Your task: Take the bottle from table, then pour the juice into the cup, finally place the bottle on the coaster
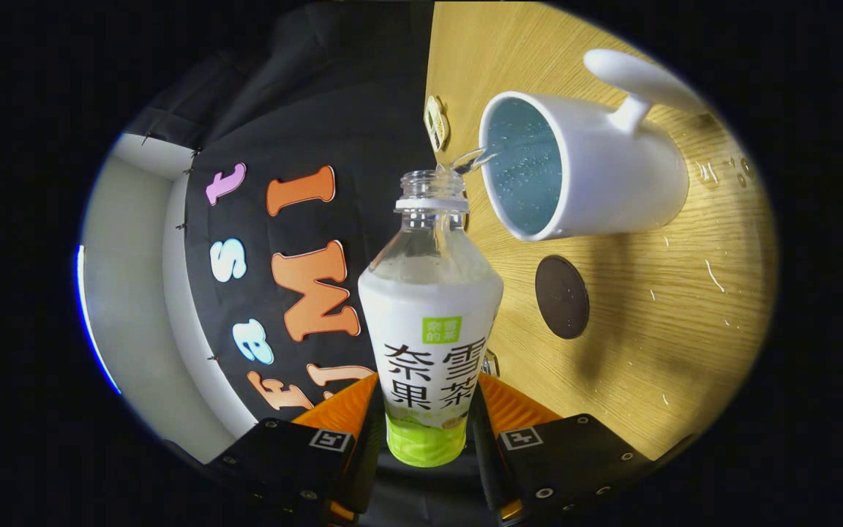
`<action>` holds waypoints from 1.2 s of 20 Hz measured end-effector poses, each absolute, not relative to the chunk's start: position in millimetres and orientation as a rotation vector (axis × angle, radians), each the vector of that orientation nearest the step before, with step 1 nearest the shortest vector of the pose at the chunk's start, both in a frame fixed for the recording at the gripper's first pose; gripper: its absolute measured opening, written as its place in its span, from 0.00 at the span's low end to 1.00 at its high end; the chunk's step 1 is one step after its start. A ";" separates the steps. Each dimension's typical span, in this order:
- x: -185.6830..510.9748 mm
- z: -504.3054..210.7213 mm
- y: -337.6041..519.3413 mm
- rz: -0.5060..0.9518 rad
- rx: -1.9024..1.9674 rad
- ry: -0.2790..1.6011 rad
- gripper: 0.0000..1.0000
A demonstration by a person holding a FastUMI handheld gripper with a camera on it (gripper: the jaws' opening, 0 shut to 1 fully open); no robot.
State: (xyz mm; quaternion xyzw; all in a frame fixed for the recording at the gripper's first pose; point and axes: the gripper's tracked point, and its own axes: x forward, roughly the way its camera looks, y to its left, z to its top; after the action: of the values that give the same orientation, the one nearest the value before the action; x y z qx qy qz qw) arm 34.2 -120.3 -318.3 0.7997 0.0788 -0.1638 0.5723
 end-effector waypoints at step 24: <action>35.4 -300.6 -131.3 -0.399 2.054 0.103 0.59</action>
State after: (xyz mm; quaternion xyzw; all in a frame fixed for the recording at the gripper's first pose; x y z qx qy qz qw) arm 35.4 -131.3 -300.6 0.8492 0.0425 -0.1650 0.4998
